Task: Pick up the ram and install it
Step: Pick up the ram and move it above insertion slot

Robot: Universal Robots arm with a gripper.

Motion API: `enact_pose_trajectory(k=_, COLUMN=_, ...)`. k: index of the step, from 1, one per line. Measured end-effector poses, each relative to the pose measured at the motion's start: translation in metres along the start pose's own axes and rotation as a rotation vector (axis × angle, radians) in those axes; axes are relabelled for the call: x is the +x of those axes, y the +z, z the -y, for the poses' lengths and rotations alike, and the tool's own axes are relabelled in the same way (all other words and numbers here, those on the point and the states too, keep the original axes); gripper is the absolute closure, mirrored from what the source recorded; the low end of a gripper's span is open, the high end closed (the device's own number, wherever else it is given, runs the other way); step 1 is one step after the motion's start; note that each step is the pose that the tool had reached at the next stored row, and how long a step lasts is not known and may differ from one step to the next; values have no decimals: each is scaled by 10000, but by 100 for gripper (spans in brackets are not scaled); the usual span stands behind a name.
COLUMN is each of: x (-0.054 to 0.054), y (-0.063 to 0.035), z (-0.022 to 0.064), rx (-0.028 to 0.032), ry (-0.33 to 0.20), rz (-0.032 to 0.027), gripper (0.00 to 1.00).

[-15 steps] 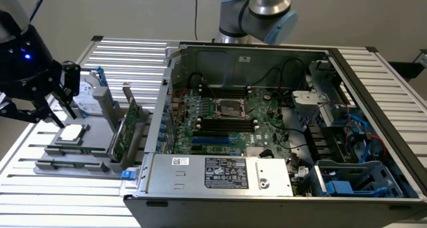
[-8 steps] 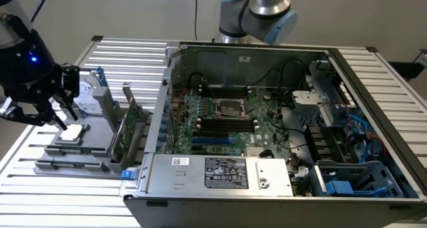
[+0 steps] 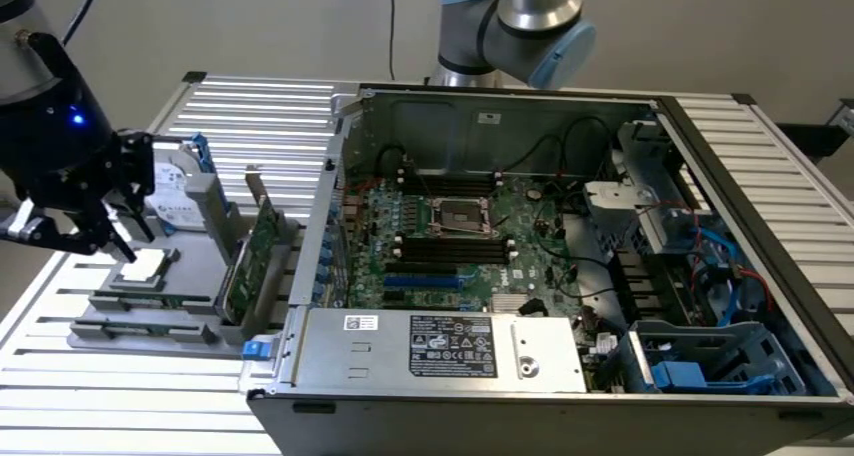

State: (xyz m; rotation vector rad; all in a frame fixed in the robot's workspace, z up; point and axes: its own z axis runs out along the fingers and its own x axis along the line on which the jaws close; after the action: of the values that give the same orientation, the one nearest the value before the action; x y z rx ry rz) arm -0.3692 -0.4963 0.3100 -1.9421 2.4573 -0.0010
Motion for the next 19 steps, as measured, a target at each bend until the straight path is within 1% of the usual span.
enact_pose_trajectory(k=2, x=0, y=6, z=0, rx=-57, ry=-363, rz=-28, gripper=67)
enact_pose_trajectory(k=3, x=0, y=9, z=0, rx=-83, ry=-521, rz=-52, gripper=67)
enact_pose_trajectory(k=7, x=1, y=14, z=1, rx=-187, ry=-1121, rz=-200, gripper=67)
enact_pose_trajectory(k=9, x=1, y=19, z=0, rx=-235, ry=-1419, rz=-252, gripper=67)
enact_pose_trajectory(k=12, x=0, y=30, z=-1, rx=-293, ry=-1905, rz=-277, gripper=67)
enact_pose_trajectory(k=14, x=0, y=48, z=0, rx=-314, ry=-2209, rz=-282, gripper=67)
enact_pose_trajectory(k=17, x=10, y=94, z=-18, rx=-324, ry=-2379, rz=-285, gripper=67)
enact_pose_trajectory(k=19, x=30, y=133, z=-71, rx=-324, ry=-2388, rz=-283, gripper=67)
